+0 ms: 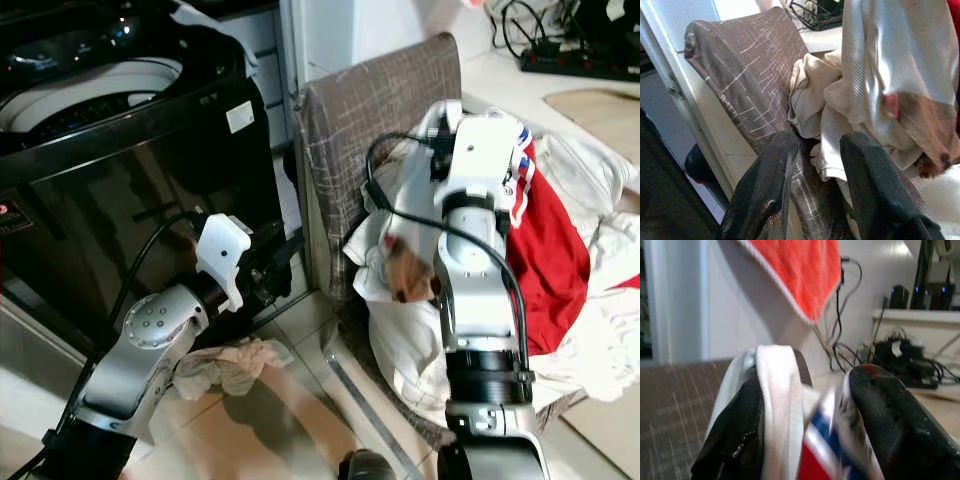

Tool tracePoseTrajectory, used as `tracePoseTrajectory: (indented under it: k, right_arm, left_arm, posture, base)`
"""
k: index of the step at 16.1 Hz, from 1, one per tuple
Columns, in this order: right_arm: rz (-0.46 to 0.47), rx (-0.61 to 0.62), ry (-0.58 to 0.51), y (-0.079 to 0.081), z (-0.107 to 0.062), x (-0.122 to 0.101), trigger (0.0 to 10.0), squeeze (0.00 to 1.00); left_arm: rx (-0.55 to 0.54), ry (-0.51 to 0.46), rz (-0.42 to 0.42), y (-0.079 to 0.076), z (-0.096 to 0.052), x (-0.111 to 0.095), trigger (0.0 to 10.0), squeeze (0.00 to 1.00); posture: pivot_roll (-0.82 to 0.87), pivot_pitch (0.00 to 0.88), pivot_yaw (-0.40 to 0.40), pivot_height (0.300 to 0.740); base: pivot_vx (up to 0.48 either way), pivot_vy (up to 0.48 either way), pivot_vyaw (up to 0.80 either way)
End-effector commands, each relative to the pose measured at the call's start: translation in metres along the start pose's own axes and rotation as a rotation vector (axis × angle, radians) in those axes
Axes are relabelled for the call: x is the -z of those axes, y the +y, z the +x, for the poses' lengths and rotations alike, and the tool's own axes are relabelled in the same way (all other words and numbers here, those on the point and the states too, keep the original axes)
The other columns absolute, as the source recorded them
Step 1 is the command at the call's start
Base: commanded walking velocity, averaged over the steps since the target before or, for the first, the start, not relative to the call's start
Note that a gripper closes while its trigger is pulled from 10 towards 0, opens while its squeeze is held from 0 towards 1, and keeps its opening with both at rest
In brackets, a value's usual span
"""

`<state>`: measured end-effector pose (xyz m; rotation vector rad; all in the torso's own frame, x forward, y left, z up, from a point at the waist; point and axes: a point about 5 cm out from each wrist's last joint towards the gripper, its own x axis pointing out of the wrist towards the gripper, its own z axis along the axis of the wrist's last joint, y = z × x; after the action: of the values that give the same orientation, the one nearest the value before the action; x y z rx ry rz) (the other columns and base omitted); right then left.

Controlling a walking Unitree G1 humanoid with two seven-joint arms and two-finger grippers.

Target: Clothes washing

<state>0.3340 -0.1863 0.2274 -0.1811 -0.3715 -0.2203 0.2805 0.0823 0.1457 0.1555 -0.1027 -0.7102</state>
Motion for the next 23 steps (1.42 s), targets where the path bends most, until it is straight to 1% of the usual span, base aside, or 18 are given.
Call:
tracePoseTrajectory:
  k: [1, 2, 4, 5, 6, 7, 8, 9, 11, 12, 17, 18, 19, 20, 23]
  right_arm:
    - [0.007, 0.004, -0.037, -0.001, 0.004, -0.006, 10.0, 1.00]
    - [0.015, 0.004, -0.046, -0.001, 0.005, -0.008, 10.0, 1.00]
    - [0.005, -0.017, -0.021, 0.002, 0.008, -0.004, 10.0, 1.00]
    - [-0.010, -0.003, -0.011, 0.000, 0.008, -0.001, 10.0, 1.00]
    - [-0.018, 0.054, 0.051, -0.007, 0.009, 0.009, 10.0, 1.00]
    - [0.008, 0.083, 0.103, -0.011, 0.009, 0.018, 10.0, 0.73]
    - [-0.009, 0.078, 0.101, -0.011, 0.009, 0.018, 10.0, 0.00]
    - [-0.020, 0.067, 0.098, -0.009, 0.008, 0.019, 10.0, 0.00]
    - [-0.011, 0.064, 0.103, -0.007, 0.006, 0.021, 10.0, 0.00]
    - [0.023, 0.043, 0.129, -0.004, 0.005, 0.025, 0.0, 0.00]
    - [0.069, -0.019, 0.150, 0.005, 0.005, 0.027, 0.0, 0.00]
    - [0.124, -0.051, 0.201, 0.011, 0.004, 0.032, 0.0, 0.00]
    - [0.170, -0.058, 0.239, 0.014, 0.002, 0.036, 0.0, 0.00]
    - [0.197, -0.067, 0.262, 0.016, 0.002, 0.039, 0.0, 0.00]
    - [0.204, -0.088, 0.264, 0.019, 0.002, 0.039, 0.0, 0.00]
  left_arm:
    - [-0.025, 0.004, 0.006, 0.004, -0.002, 0.001, 10.0, 0.00]
    - [-0.027, 0.005, 0.006, 0.004, -0.002, 0.002, 10.0, 0.00]
    - [-0.030, 0.005, 0.008, 0.004, -0.002, 0.002, 10.0, 0.00]
    - [-0.031, 0.004, 0.009, 0.004, -0.002, 0.002, 10.0, 0.00]
    - [-0.032, 0.002, 0.010, 0.004, -0.001, 0.002, 10.0, 0.00]
    - [-0.034, 0.002, 0.011, 0.004, -0.001, 0.002, 10.0, 0.00]
    - [-0.033, 0.002, 0.011, 0.004, -0.001, 0.002, 10.0, 0.00]
    - [-0.031, 0.003, 0.011, 0.004, -0.001, 0.002, 10.0, 0.00]
    - [-0.029, 0.002, 0.013, 0.004, 0.000, 0.002, 10.0, 0.00]
    - [-0.030, 0.002, 0.013, 0.004, 0.000, 0.002, 10.0, 0.00]
    - [-0.036, -0.002, 0.015, 0.006, 0.001, 0.001, 10.0, 0.00]
    - [-0.046, 0.004, 0.023, 0.007, 0.001, 0.002, 10.0, 0.00]
    - [-0.054, 0.006, 0.026, 0.007, 0.001, 0.002, 10.0, 0.00]
    - [-0.060, 0.006, 0.027, 0.007, 0.002, 0.002, 10.0, 0.00]
    - [-0.062, 0.009, 0.031, 0.006, 0.002, 0.002, 10.0, 0.00]
  posture:
    - [-0.15, 0.000, 0.017, 0.740]
    - [-0.15, 0.000, 0.015, 0.740]
    - [-0.15, 0.000, 0.011, 0.740]
    - [-0.15, 0.000, 0.011, 0.740]
    - [-0.15, 0.000, 0.010, 0.740]
    - [-0.15, 0.000, 0.010, 0.740]
    - [-0.15, 0.000, 0.013, 0.740]
    - [-0.16, 0.000, 0.016, 0.740]
    - [-0.16, 0.000, 0.017, 0.740]
    - [-0.16, 0.001, 0.018, 0.740]
    - [-0.15, 0.007, 0.016, 0.740]
    - [-0.15, 0.007, 0.016, 0.740]
    - [-0.15, 0.007, 0.016, 0.740]
    - [-0.15, 0.007, 0.016, 0.740]
    - [-0.15, 0.007, 0.016, 0.740]
  base:
    - [0.000, 0.000, 0.00]
    - [0.000, 0.000, 0.00]
    - [0.000, 0.000, 0.00]
    - [0.000, 0.000, 0.00]
    - [0.000, 0.000, 0.00]
    - [0.000, 0.000, 0.00]
    - [0.000, 0.000, 0.00]
    - [0.000, 0.000, 0.00]
    - [0.000, 0.000, 0.00]
    - [0.000, 0.000, 0.00]
    - [0.000, 0.000, 0.00]
    - [0.000, 0.000, 0.00]
    - [0.000, 0.000, 0.00]
    - [0.000, 0.000, 0.00]
    - [0.000, 0.000, 0.00]
